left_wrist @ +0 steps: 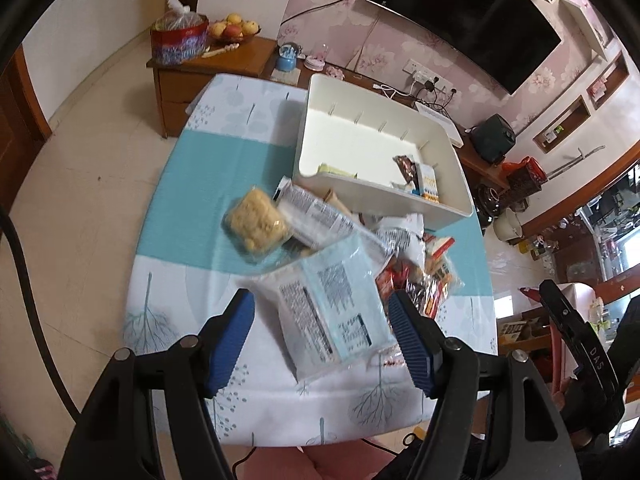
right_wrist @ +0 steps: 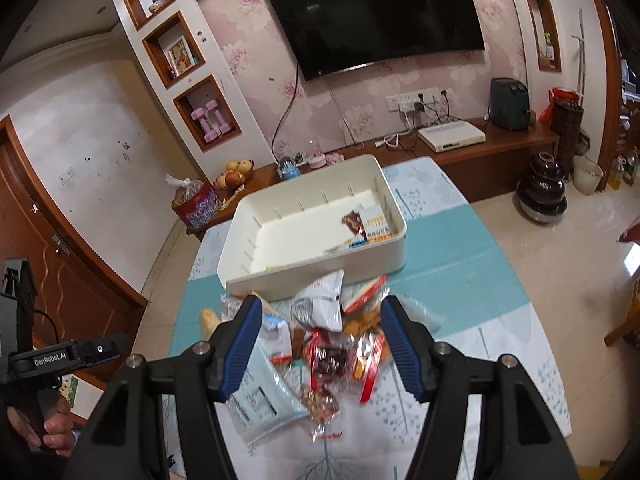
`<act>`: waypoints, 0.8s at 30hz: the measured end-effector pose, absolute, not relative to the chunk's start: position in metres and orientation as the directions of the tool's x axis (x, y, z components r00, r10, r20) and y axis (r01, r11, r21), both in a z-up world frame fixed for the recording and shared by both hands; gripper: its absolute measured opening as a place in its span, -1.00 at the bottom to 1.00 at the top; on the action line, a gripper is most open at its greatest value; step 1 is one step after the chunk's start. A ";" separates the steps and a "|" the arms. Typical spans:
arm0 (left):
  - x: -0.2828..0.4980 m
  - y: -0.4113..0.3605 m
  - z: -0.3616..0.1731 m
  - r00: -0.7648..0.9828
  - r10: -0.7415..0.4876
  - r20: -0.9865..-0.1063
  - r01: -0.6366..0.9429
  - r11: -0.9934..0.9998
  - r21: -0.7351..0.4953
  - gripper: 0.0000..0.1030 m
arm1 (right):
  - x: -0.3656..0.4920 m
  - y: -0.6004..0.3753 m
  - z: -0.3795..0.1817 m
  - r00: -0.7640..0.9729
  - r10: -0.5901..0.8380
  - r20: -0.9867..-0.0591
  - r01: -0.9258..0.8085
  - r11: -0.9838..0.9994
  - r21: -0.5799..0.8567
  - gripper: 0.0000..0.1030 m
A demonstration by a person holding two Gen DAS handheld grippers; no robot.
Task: Organize snacks
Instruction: 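Move both tools back toward the remaining snack pile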
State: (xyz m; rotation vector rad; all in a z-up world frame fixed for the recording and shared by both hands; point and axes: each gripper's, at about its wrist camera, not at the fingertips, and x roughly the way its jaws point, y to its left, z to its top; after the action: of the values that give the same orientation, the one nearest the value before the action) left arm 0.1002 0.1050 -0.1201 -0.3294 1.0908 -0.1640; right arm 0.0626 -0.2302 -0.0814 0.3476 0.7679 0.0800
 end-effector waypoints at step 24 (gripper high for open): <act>0.112 0.114 -0.232 0.316 -0.457 -0.831 -0.010 0.875 -0.485 0.66 | 0.076 -0.241 -0.158 0.477 0.372 -0.796 0.224 0.824 0.520 0.20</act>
State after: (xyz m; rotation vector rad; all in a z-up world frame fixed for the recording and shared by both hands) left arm 0.1124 0.1144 -0.2322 -0.4439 1.2233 -0.3075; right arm 0.0764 -0.2413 -0.1575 0.6261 1.0887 0.0980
